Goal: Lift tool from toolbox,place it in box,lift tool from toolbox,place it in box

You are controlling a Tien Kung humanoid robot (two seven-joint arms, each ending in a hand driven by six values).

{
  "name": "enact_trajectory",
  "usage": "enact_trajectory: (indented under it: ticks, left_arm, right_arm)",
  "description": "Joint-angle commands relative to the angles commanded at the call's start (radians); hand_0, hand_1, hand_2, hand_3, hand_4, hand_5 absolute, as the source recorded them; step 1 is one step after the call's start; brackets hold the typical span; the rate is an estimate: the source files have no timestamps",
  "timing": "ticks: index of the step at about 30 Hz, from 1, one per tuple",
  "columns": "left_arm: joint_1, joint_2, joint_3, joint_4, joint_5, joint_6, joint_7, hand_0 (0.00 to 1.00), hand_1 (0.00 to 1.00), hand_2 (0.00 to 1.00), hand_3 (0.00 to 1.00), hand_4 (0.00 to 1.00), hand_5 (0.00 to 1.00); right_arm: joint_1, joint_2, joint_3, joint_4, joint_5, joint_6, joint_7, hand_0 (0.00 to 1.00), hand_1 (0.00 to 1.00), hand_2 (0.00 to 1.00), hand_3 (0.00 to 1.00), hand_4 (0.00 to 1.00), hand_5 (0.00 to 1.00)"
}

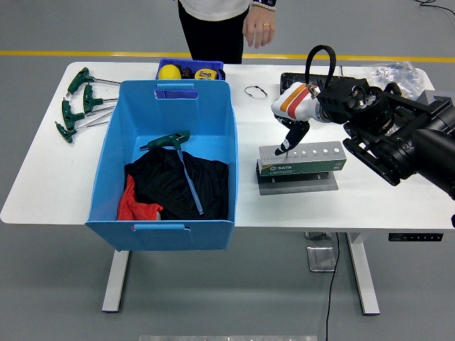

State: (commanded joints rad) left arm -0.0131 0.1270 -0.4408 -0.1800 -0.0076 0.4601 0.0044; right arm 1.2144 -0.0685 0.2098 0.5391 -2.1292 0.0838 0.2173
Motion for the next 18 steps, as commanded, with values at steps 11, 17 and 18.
enact_trajectory:
  ticks: [11, 17, 18]
  left_arm:
    - [0.015, 0.000, 0.079, 0.000, -0.135, 0.023, -0.035, 0.540, 0.478, 0.486, 0.676, 0.728, 0.648]
    - [0.019, 0.002, 0.066, 0.000, -0.118, 0.022, -0.030, 0.530, 0.475, 0.483, 0.675, 0.727, 0.646]
    - [0.019, 0.002, 0.065, 0.000, -0.117, 0.022, -0.030, 0.530, 0.475, 0.481, 0.673, 0.728, 0.645]
  right_arm:
    - [0.052, -0.017, -0.015, 0.019, 0.020, -0.011, -0.002, 0.151, 0.084, 0.135, 0.121, 0.998, 0.737]
    - [0.085, -0.028, -0.039, 0.026, 0.068, -0.030, -0.013, 0.144, 0.077, 0.132, 0.118, 0.998, 0.729]
    - [0.088, -0.030, -0.046, 0.028, 0.082, -0.036, -0.016, 0.118, 0.059, 0.108, 0.100, 0.998, 0.727]
